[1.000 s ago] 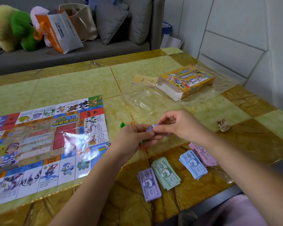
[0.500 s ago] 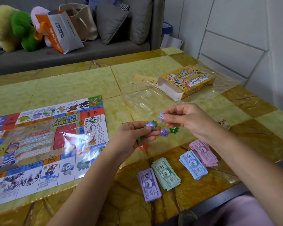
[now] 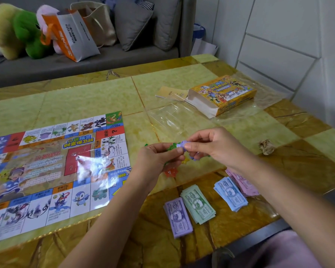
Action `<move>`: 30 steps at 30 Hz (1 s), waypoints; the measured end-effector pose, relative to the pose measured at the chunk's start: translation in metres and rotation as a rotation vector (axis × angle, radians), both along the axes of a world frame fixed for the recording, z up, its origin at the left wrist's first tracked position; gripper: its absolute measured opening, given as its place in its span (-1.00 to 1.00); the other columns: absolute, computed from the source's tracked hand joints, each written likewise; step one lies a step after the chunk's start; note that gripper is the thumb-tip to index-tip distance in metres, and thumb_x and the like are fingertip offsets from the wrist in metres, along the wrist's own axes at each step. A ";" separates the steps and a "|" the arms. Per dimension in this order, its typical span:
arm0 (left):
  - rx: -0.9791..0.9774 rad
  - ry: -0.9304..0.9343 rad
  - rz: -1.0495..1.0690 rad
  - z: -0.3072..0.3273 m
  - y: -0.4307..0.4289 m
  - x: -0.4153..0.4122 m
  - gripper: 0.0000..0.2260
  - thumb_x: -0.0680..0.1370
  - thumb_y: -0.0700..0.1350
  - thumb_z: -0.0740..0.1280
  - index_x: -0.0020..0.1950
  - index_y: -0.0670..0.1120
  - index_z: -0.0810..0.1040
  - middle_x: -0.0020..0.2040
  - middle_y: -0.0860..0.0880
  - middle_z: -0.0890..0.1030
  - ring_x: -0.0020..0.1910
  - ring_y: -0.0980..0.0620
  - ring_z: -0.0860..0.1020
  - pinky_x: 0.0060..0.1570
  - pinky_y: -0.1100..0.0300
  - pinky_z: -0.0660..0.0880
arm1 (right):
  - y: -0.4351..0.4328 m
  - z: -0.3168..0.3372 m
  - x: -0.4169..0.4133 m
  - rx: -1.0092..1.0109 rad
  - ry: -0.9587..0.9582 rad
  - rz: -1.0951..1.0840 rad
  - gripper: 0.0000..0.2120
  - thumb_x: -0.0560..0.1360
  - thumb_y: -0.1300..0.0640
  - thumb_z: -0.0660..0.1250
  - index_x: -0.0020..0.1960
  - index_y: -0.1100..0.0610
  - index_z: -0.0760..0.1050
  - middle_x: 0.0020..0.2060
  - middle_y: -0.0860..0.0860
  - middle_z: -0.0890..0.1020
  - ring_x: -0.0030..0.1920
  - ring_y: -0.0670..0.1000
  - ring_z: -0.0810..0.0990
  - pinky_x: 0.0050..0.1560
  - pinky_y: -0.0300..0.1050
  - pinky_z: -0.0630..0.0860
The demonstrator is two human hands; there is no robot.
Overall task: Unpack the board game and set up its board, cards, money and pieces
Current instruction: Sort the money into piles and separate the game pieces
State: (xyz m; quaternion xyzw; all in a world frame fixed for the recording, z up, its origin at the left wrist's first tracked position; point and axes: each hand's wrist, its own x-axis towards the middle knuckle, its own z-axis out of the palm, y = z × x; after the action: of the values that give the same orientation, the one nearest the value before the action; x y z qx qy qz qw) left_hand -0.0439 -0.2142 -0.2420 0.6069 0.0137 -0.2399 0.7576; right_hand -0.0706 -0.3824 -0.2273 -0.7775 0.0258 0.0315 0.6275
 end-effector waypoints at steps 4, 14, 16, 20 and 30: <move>-0.059 0.044 -0.022 0.001 -0.001 0.001 -0.93 0.49 -0.32 0.34 -0.11 -0.30 0.61 -0.31 -0.12 0.66 -0.37 0.10 0.63 -0.35 0.34 0.56 | -0.003 0.000 0.002 0.004 0.012 -0.026 -0.95 0.45 0.27 0.42 -0.09 0.23 0.62 -0.29 0.15 0.65 -0.30 0.01 0.63 -0.23 -0.20 0.62; -0.132 0.129 0.057 -0.003 0.001 0.006 -0.91 0.54 -0.34 0.27 -0.04 -0.31 0.57 -0.24 -0.15 0.68 -0.30 0.06 0.67 -0.28 0.28 0.61 | -0.019 0.000 0.006 -0.153 0.067 -0.081 -0.91 0.38 0.18 0.49 -0.17 0.19 0.64 -0.38 0.05 0.66 -0.42 -0.13 0.57 -0.38 -0.33 0.49; -0.157 0.153 0.049 -0.003 0.002 0.008 -0.89 0.55 -0.34 0.25 -0.01 -0.32 0.56 -0.22 -0.16 0.69 -0.27 0.04 0.68 -0.29 0.29 0.61 | -0.021 -0.002 0.005 -0.295 0.074 -0.079 -0.88 0.34 0.12 0.53 -0.19 0.16 0.66 -0.37 0.03 0.67 -0.46 -0.17 0.53 -0.40 -0.35 0.44; -0.223 0.220 0.022 -0.003 0.001 0.009 -0.84 0.58 -0.35 0.19 0.03 -0.33 0.55 -0.16 -0.19 0.69 -0.20 0.00 0.69 -0.25 0.27 0.62 | -0.022 -0.005 0.007 -0.396 0.060 -0.093 -0.90 0.31 0.07 0.55 -0.27 0.06 0.66 -0.46 -0.10 0.62 -0.54 -0.23 0.44 -0.45 -0.40 0.37; -0.443 0.381 -0.091 0.004 0.004 0.008 -0.73 0.58 -0.35 0.06 0.15 -0.44 0.46 0.10 -0.35 0.60 -0.03 -0.18 0.66 0.04 0.05 0.57 | -0.019 -0.006 0.009 -0.403 -0.031 -0.186 -0.85 0.34 0.02 0.54 -0.18 0.06 0.64 -0.38 -0.08 0.61 -0.54 -0.28 0.46 -0.47 -0.43 0.36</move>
State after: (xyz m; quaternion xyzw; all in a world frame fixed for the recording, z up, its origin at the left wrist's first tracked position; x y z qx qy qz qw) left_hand -0.0364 -0.2103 -0.2381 0.3709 0.0760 -0.3806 0.8437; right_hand -0.0612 -0.4014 -0.2335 -0.8819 0.0934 -0.0445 0.4599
